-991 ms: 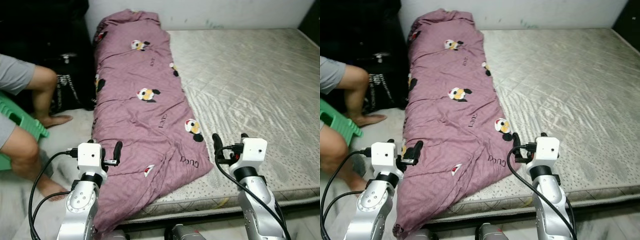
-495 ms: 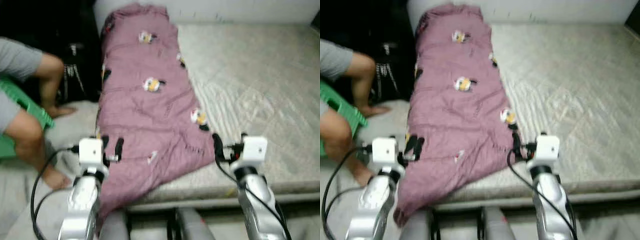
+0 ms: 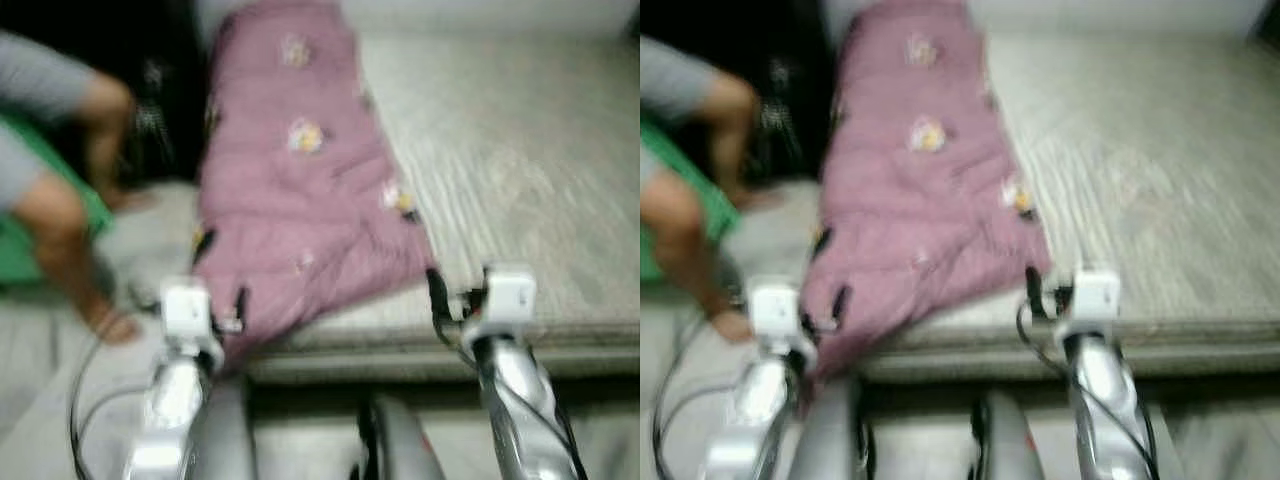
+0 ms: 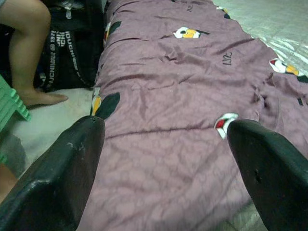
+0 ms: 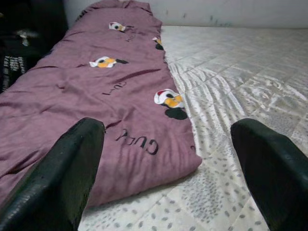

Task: Clean up the room

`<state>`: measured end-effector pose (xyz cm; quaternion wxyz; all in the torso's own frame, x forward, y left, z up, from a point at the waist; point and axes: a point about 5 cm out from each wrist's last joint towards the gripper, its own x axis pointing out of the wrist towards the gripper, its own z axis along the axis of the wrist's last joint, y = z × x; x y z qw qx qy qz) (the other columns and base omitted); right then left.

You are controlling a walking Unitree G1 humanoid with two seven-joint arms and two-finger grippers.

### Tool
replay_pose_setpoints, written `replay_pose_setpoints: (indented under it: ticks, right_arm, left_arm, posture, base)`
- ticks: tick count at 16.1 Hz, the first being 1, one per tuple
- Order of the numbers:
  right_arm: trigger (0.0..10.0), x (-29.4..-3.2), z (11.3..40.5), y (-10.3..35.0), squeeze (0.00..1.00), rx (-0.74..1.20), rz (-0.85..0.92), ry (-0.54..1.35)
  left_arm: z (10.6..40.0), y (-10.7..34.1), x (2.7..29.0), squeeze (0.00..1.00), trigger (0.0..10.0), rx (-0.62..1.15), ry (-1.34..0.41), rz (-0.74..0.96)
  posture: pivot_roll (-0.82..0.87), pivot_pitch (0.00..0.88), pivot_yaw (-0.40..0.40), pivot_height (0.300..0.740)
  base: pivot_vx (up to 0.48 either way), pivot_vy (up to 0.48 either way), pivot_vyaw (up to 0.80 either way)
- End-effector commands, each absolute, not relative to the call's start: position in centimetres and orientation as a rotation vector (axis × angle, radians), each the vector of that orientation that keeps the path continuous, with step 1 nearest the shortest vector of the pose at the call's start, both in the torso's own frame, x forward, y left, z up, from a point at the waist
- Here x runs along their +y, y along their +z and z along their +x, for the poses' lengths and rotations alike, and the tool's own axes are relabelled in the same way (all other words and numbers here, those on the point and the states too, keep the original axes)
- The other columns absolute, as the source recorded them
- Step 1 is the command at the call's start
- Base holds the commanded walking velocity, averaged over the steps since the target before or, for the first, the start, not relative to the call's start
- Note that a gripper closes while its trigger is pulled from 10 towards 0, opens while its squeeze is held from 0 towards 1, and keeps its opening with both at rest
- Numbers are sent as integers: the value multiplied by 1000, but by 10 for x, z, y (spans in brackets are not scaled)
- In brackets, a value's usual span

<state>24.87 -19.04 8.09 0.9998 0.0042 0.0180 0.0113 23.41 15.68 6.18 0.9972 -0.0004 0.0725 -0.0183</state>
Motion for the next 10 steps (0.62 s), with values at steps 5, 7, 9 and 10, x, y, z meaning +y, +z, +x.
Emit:
replay_pose_setpoints:
  ticks: [5, 7, 9, 10]
  right_arm:
    - [10000, -187, 246, 82, 0, 40, 15, 46]
    - [10000, -186, 244, 82, 0, 48, 6, 54]
    - [10000, -186, 245, 81, 0, 50, 7, 55]
    - [10000, -186, 245, 81, 0, 50, 6, 56]
  left_arm:
    - [238, 72, 163, 0, 10000, 110, 0, 14]
    - [234, 70, 166, 0, 10000, 118, 12, 17]
    - [230, 68, 167, 0, 10000, 127, 16, 19]
    - [230, 68, 168, 0, 10000, 130, 16, 16]
  posture:
    - [-37, 118, -26, 571]
    - [-34, 137, -29, 553]
    - [-34, 149, -31, 553]
    - [-35, 151, -31, 553]
  base:
    - [0, 0, 0]
    - [0, 0, 0]
    - [0, 0, 0]
    - [0, 0, 0]
